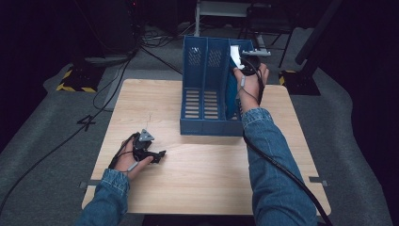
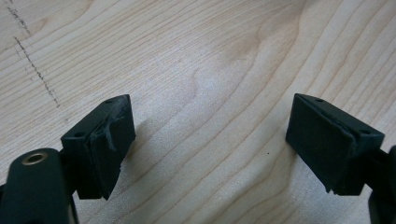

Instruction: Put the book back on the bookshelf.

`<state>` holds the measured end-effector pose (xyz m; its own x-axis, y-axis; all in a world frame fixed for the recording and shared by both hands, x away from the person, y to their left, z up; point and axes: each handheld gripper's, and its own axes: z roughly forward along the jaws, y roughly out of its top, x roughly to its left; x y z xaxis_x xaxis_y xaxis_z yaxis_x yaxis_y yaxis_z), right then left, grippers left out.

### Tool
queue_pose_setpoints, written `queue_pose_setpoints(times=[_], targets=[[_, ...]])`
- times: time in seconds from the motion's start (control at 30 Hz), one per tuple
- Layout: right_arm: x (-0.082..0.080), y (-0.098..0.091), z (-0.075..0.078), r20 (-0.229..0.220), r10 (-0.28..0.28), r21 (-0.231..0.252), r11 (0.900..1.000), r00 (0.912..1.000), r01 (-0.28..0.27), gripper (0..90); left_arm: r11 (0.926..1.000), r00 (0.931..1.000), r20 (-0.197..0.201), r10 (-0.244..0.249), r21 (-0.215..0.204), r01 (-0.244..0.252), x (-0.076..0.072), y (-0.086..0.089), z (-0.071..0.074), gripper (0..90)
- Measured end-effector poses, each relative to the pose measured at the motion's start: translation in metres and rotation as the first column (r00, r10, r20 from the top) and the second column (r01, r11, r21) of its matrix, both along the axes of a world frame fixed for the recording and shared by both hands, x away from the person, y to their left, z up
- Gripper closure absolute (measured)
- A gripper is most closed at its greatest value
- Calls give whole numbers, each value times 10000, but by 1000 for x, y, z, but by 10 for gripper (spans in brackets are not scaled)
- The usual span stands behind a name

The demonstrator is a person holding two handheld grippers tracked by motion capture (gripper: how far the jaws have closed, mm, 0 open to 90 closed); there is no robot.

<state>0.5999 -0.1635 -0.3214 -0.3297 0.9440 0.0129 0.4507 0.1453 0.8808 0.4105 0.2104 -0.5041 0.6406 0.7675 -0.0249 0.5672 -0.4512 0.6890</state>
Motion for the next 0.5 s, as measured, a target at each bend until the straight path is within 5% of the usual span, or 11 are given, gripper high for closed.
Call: queue_pose_setpoints(times=[0.17,0.5], targets=[[-15,0,22,892,255,-90,9997,9957,-248,356,10000,10000,-2,-17,11,17,0,0,0,158],[-56,-33,35,1207,1249,578,9895,9848,-1326,333,10000,10000,50,-11,41,10,-3,2,0,158]])
